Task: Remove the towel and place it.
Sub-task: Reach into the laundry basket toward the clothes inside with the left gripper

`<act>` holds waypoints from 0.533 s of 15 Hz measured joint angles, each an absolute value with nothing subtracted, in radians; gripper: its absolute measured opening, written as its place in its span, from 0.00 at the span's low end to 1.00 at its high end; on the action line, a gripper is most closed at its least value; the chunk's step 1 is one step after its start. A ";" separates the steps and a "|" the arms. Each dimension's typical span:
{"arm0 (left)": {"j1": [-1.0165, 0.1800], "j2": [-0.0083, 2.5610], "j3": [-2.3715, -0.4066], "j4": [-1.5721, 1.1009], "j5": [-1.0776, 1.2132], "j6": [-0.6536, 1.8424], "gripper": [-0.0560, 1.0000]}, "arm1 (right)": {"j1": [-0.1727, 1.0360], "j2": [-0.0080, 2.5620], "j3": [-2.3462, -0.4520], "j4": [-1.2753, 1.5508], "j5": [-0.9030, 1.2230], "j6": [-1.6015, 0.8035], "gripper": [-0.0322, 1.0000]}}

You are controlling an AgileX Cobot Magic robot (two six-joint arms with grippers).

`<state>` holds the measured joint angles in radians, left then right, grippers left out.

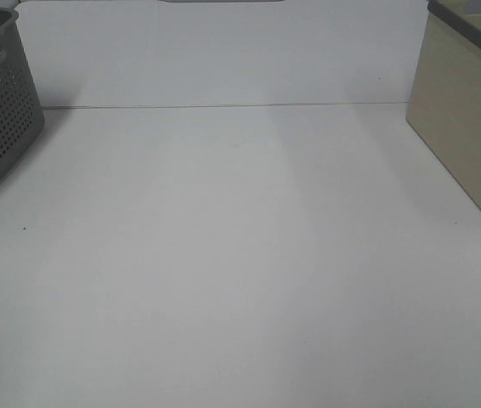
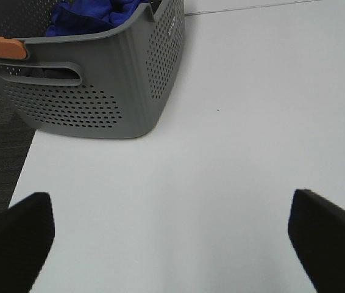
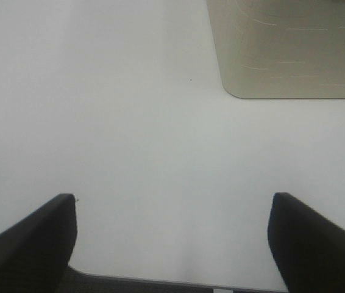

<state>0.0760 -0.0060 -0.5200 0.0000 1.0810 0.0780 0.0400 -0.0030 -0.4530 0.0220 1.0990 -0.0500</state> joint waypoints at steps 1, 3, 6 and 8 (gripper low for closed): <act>0.076 -0.006 -0.520 0.000 1.081 0.078 0.99 | 0.040 -0.003 -0.453 0.022 1.099 -0.050 0.84; 0.076 -0.006 -0.520 0.000 1.081 0.078 0.99 | 0.040 -0.003 -0.453 0.022 1.099 -0.050 0.84; 0.076 -0.006 -0.520 0.006 1.081 0.078 0.99 | 0.040 -0.003 -0.453 0.022 1.099 -0.050 0.84; 0.076 -0.006 -0.520 0.000 1.081 0.078 0.99 | 0.040 -0.003 -0.453 0.022 1.099 -0.050 0.84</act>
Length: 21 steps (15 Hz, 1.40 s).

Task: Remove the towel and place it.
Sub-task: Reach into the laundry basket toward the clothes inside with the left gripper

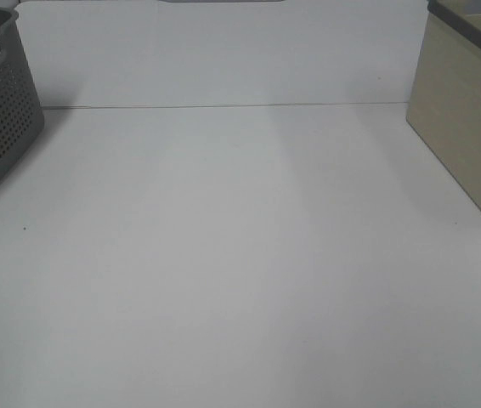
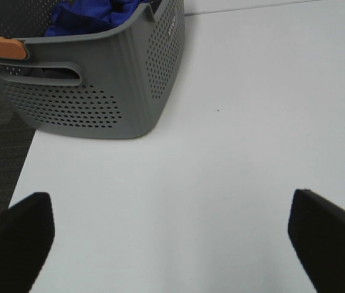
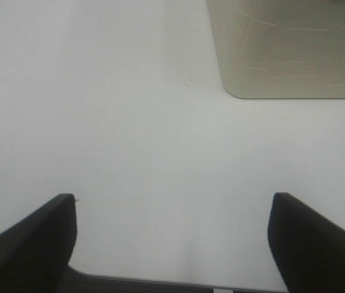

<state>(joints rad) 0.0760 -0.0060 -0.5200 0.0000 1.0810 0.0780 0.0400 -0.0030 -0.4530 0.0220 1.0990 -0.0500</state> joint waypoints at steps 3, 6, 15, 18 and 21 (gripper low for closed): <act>0.076 -0.006 -0.520 0.006 1.081 0.078 0.99 | 0.040 -0.003 -0.453 0.022 1.099 -0.050 0.84; 0.076 -0.006 -0.520 0.000 1.081 0.078 0.99 | 0.040 -0.003 -0.453 0.022 1.099 -0.050 0.84; 0.076 -0.006 -0.520 0.000 1.081 0.078 0.99 | 0.040 -0.003 -0.453 0.075 1.099 -0.105 0.84; 0.076 -0.006 -0.520 0.000 1.081 0.078 0.99 | 0.040 -0.003 -0.453 0.071 1.099 -0.101 0.85; 0.076 -0.006 -0.520 0.000 1.081 0.078 0.99 | 0.040 -0.003 -0.453 0.070 1.099 -0.101 0.85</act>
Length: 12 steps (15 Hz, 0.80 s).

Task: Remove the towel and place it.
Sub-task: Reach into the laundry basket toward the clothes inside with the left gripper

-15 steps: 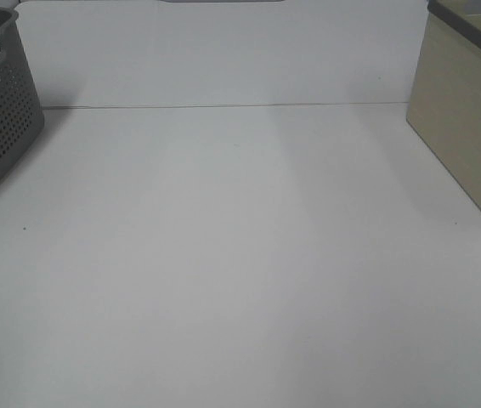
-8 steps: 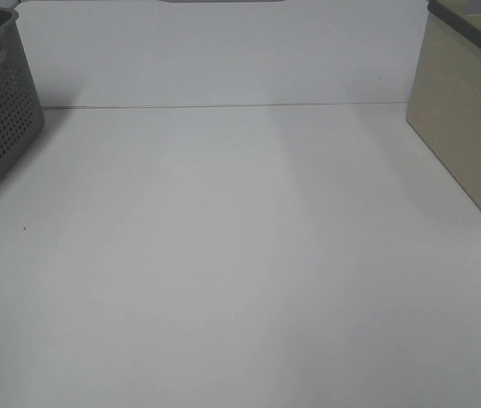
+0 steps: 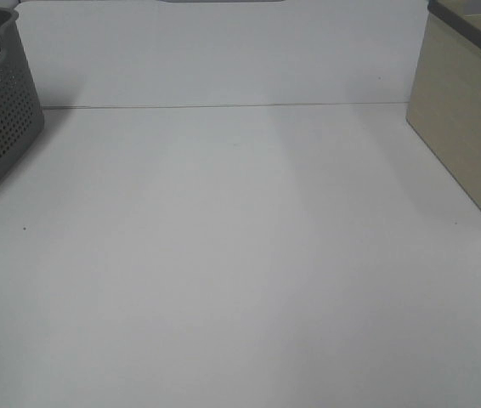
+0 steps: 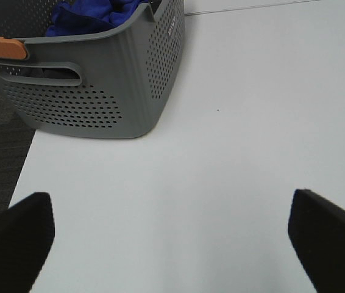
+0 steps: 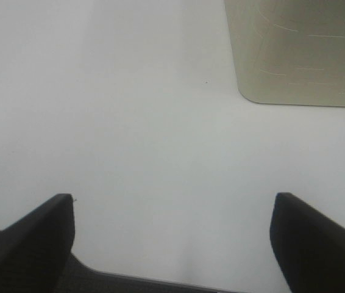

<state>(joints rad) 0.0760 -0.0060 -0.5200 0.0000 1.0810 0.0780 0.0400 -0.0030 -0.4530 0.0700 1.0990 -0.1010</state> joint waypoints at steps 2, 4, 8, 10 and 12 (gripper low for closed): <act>0.076 -0.006 -0.520 0.000 1.081 0.078 0.99 | 0.040 -0.003 -0.453 0.070 1.099 -0.101 0.85; 0.076 -0.006 -0.520 0.000 1.081 0.078 0.99 | 0.040 -0.003 -0.453 0.070 1.099 -0.101 0.85; 0.076 -0.006 -0.520 0.000 1.081 0.078 0.99 | 0.040 -0.003 -0.453 0.070 1.099 -0.101 0.85; 0.076 -0.006 -0.520 0.000 1.081 0.078 0.99 | 0.040 -0.003 -0.453 0.070 1.099 -0.101 0.85; 0.076 -0.006 -0.520 0.000 1.081 0.078 0.99 | 0.040 -0.003 -0.453 0.070 1.099 -0.101 0.85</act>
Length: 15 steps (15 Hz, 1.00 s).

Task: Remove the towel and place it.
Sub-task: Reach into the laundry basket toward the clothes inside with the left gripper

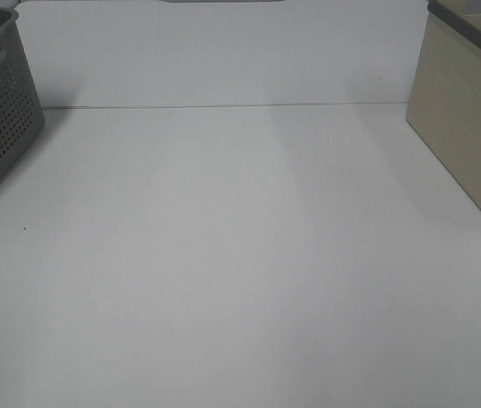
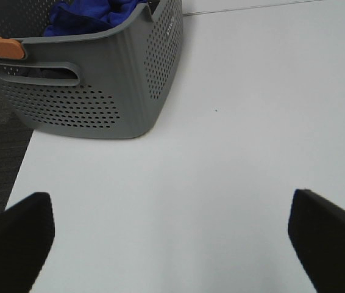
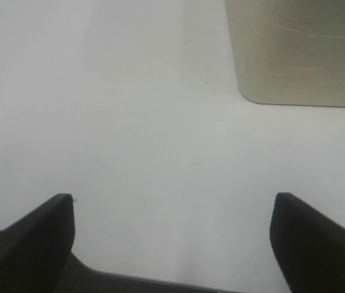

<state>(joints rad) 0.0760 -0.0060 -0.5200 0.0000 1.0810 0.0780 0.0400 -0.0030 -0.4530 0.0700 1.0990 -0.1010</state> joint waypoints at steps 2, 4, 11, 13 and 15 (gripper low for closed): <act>0.076 -0.002 -0.520 -0.036 1.081 0.092 0.99 | 0.040 -0.003 -0.453 0.070 1.099 -0.101 0.85; 0.076 0.032 -0.534 -0.072 1.086 0.140 0.99 | 0.040 -0.003 -0.453 0.070 1.099 -0.101 0.85; 0.076 0.585 -1.061 -0.128 1.208 0.463 0.99 | 0.040 -0.003 -0.453 0.070 1.099 -0.101 0.85; 0.076 0.778 -1.201 -0.121 1.213 0.598 0.99 | 0.040 -0.003 -0.453 0.070 1.099 -0.101 0.85; 0.076 0.944 -1.320 -0.082 1.213 0.727 0.99 | 0.040 -0.003 -0.453 0.070 1.099 -0.101 0.85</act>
<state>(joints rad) 0.0760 0.9440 -1.3200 -0.0820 1.2130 0.7270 0.0400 -0.0030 -0.4530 0.0700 1.0990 -0.1010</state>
